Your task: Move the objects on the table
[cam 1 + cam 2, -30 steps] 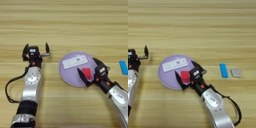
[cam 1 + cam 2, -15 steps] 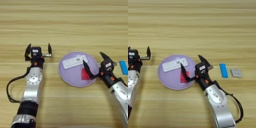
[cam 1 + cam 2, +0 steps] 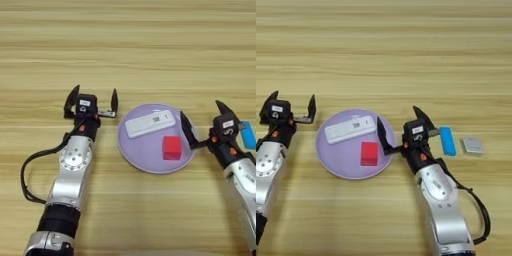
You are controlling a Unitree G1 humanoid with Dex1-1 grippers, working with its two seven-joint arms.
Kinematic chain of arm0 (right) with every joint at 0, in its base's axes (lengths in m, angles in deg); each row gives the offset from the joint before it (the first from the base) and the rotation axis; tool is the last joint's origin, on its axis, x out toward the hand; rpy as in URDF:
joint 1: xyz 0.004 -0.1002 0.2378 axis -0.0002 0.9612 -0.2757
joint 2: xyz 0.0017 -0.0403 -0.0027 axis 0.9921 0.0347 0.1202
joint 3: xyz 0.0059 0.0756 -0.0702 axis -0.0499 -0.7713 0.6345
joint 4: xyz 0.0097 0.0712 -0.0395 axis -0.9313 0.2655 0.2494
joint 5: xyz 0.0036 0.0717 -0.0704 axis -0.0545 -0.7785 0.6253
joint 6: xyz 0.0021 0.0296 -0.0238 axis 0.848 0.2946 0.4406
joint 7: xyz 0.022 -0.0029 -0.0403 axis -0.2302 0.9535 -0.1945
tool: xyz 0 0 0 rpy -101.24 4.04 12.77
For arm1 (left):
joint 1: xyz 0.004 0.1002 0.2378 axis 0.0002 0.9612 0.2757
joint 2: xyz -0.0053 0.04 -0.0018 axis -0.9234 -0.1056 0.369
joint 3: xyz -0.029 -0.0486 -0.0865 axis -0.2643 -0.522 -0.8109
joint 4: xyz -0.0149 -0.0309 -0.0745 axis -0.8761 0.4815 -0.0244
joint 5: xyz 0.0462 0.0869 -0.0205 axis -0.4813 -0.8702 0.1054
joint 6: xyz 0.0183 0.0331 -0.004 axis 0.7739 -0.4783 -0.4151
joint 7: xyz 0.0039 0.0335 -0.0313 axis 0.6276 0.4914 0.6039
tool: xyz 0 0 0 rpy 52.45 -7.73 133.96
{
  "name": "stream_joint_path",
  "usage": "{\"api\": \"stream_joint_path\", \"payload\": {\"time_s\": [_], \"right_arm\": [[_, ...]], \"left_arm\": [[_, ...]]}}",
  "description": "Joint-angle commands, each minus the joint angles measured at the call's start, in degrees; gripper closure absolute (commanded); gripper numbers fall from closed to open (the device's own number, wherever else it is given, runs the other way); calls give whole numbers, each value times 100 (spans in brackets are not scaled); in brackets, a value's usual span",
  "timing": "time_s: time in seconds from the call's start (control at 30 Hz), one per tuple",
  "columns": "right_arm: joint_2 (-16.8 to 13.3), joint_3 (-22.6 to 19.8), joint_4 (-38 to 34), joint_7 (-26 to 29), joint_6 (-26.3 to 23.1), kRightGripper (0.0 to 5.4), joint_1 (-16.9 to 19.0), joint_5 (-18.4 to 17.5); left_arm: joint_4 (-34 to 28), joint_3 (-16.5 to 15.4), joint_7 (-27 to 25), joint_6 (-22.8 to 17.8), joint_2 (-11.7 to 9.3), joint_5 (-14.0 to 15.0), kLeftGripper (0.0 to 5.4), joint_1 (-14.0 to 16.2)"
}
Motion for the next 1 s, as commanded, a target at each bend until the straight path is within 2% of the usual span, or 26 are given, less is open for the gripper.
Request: {"api": "stream_joint_path", "payload": {"time_s": [0.03,0.23,0.4,0.6,0.83,1.0], "right_arm": [[30,-114,100,-63,58,3,-127,-43],[108,-205,102,-174,112,3,-193,-46],[90,-288,282,-254,98,3,-455,-8],[57,-386,671,-357,163,3,-805,46],[-24,-693,936,-575,249,3,-936,38],[-39,-820,994,-619,240,3,-963,1]], "left_arm": [[-197,128,-288,-84,26,104,0,116],[-506,188,-612,-228,-39,212,0,235],[-676,337,-941,-342,-108,209,0,338],[-1011,407,-1412,-545,-134,561,0,493],[-1310,795,-1975,-558,-264,593,0,747],[-1699,1216,-2594,-625,-380,807,0,1042]]}}
